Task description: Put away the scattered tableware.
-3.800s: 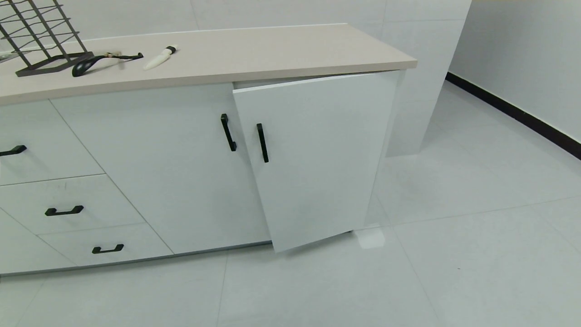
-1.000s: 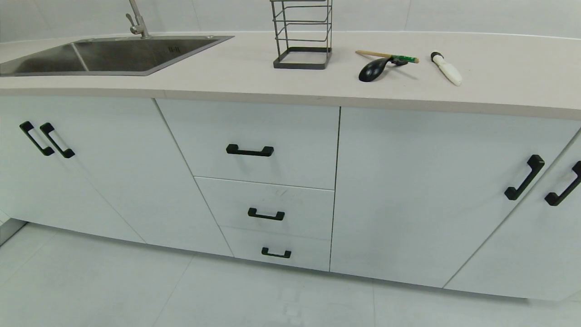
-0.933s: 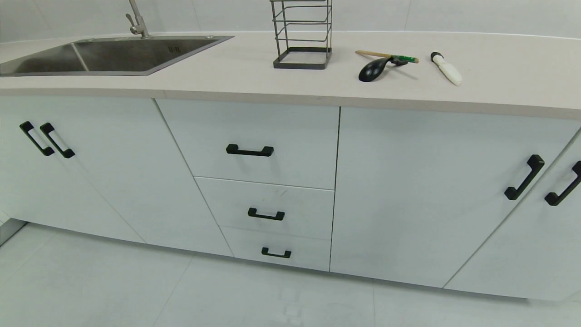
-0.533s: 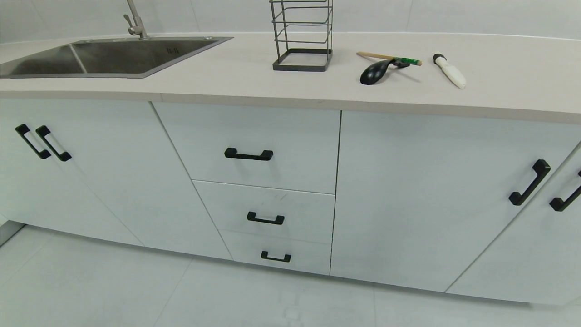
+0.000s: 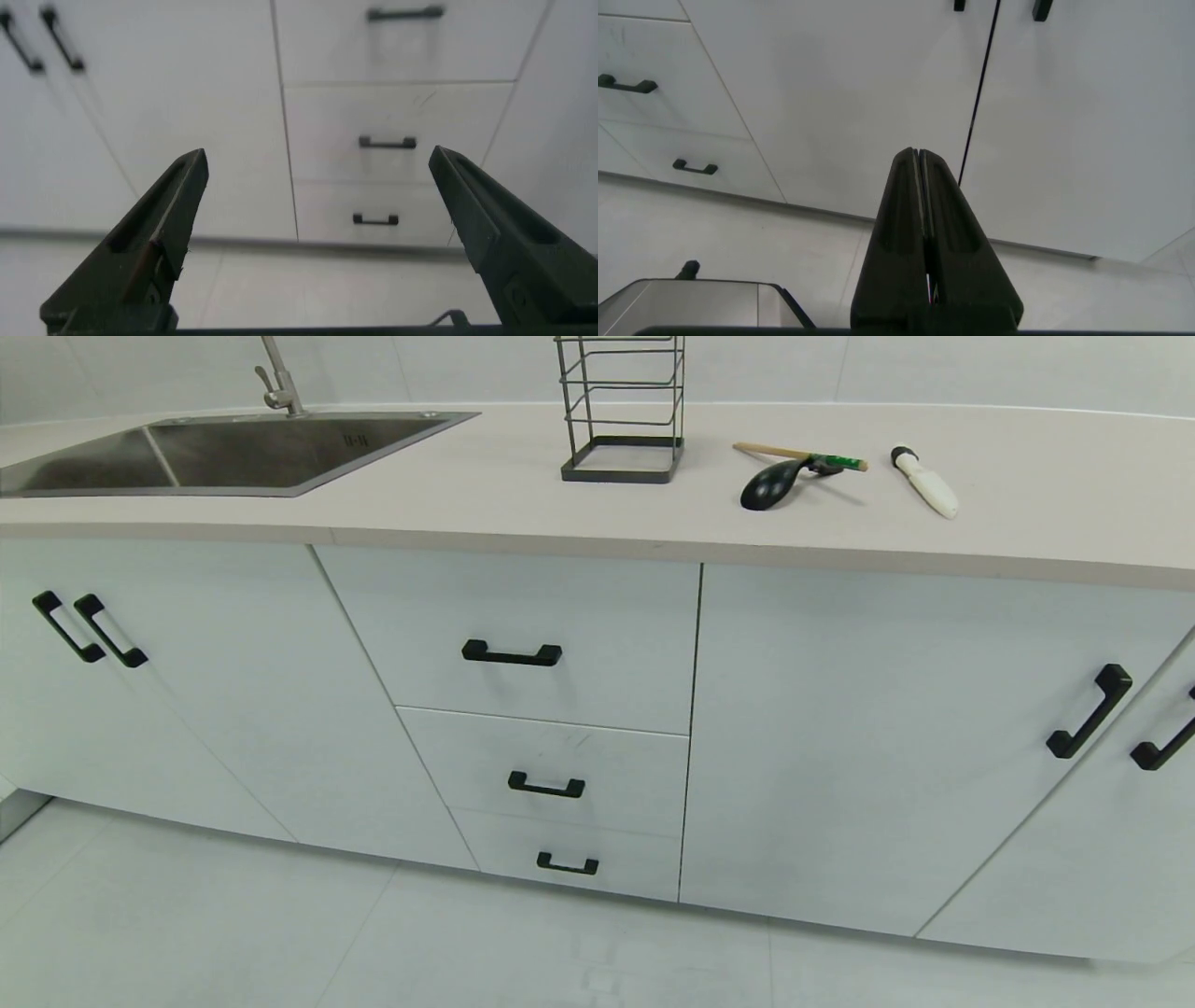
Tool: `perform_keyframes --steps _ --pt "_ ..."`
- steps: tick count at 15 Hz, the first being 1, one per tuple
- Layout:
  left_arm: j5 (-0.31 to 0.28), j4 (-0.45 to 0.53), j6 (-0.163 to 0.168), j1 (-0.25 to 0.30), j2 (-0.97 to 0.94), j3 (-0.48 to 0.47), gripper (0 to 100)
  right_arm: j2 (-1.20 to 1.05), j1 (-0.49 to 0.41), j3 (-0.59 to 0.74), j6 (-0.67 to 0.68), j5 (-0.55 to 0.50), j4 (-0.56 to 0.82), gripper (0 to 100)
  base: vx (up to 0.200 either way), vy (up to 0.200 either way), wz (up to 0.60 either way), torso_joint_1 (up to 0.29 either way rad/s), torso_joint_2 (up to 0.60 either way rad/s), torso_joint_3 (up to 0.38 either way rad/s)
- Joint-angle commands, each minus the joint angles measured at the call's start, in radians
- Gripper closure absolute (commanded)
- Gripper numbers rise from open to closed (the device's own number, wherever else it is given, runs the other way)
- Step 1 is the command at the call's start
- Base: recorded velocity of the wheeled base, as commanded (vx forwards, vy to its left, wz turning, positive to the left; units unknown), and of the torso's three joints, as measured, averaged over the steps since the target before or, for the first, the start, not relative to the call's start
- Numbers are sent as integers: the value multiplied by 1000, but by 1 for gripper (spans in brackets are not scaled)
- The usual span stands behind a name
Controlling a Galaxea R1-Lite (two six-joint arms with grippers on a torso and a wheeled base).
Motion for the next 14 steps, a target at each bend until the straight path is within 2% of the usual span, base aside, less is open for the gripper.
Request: perform_keyframes --steps 1,2,4,5,6,7,8,10,12,14 --pt "-39 12 79 -1 88 -77 0 1 0 0 -1 -1 0 100 0 0 0 0 0 0" --pt "-62 13 143 -5 113 -83 0 1 0 0 -1 -1 0 100 0 0 0 0 0 0" --pt "-162 21 341 -7 191 -81 0 1 0 0 -1 -1 0 100 0 0 0 0 0 0" --pt "-203 32 416 -4 223 -81 0 1 0 0 -1 1 0 100 0 0 0 0 0 0" --pt "-214 38 446 -4 239 -83 0 1 0 0 -1 -1 0 100 0 0 0 0 0 0" --pt "-238 55 518 -5 291 -94 0 1 0 0 -1 -1 0 100 0 0 0 0 0 0" --pt "-257 64 536 -10 318 -106 0 1 0 0 -1 -1 0 100 0 0 0 0 0 0" --pt "-310 69 538 -33 393 -104 0 1 0 0 -1 -1 0 100 0 0 0 0 0 0" --pt "-329 81 548 -71 490 -91 0 1 0 0 -1 1 0 100 0 0 0 0 0 0" --pt "-329 81 604 -114 565 -95 0 1 0 0 -1 1 0 100 0 0 0 0 0 0"
